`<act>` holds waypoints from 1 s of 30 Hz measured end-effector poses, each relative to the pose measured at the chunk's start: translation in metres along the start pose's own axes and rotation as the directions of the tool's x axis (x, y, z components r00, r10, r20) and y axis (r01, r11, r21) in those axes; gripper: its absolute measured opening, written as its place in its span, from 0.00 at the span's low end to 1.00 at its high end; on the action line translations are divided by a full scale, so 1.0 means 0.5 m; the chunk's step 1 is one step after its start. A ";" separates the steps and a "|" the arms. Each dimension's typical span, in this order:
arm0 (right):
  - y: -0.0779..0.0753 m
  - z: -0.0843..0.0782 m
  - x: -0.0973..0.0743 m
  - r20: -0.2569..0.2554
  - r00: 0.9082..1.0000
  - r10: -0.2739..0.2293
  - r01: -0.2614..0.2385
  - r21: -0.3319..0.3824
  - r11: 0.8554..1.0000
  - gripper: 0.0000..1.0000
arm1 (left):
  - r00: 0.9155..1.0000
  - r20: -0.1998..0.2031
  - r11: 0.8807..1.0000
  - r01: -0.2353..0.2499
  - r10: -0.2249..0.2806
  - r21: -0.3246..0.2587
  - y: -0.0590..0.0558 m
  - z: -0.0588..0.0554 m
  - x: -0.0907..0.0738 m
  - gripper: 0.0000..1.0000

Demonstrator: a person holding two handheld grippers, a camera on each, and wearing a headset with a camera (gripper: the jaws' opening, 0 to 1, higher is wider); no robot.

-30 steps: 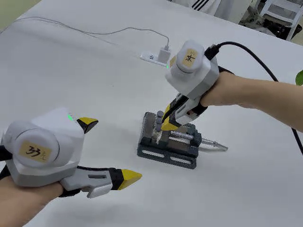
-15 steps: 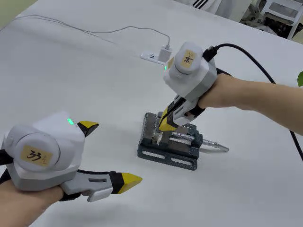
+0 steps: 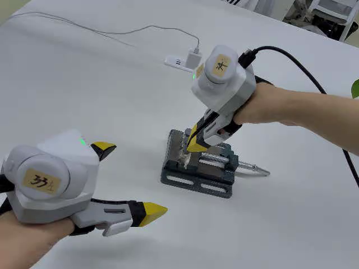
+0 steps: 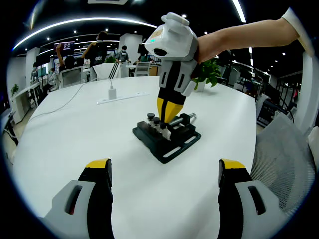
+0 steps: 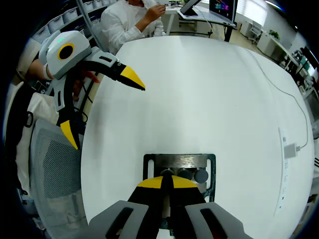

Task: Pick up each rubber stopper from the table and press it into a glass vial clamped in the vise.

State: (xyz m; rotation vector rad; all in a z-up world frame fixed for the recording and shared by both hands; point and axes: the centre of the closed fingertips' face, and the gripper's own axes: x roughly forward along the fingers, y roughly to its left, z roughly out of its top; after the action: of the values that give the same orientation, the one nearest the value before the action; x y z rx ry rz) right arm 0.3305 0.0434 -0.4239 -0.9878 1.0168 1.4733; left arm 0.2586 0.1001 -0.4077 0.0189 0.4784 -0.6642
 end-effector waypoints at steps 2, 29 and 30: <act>0.000 0.000 0.000 0.000 1.000 0.009 -0.009 -0.004 1.000 0.00 | 1.000 -0.004 1.000 0.002 -0.002 -0.002 -0.001 -0.002 0.002 0.87; -0.006 -0.001 0.006 -0.095 0.993 0.065 -0.063 0.021 0.998 0.00 | 1.000 -0.025 1.000 0.019 -0.019 -0.023 -0.001 -0.012 0.026 0.86; -0.004 -0.001 0.006 -0.099 0.993 0.060 -0.059 0.015 0.998 0.00 | 1.000 -0.024 1.000 0.020 -0.020 -0.024 -0.001 -0.012 0.027 0.86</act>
State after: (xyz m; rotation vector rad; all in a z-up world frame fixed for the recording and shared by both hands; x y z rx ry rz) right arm 0.3322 0.0442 -0.4268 -1.0387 1.1340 1.4772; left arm 0.2652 0.0927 -0.4188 0.0000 0.5100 -0.6786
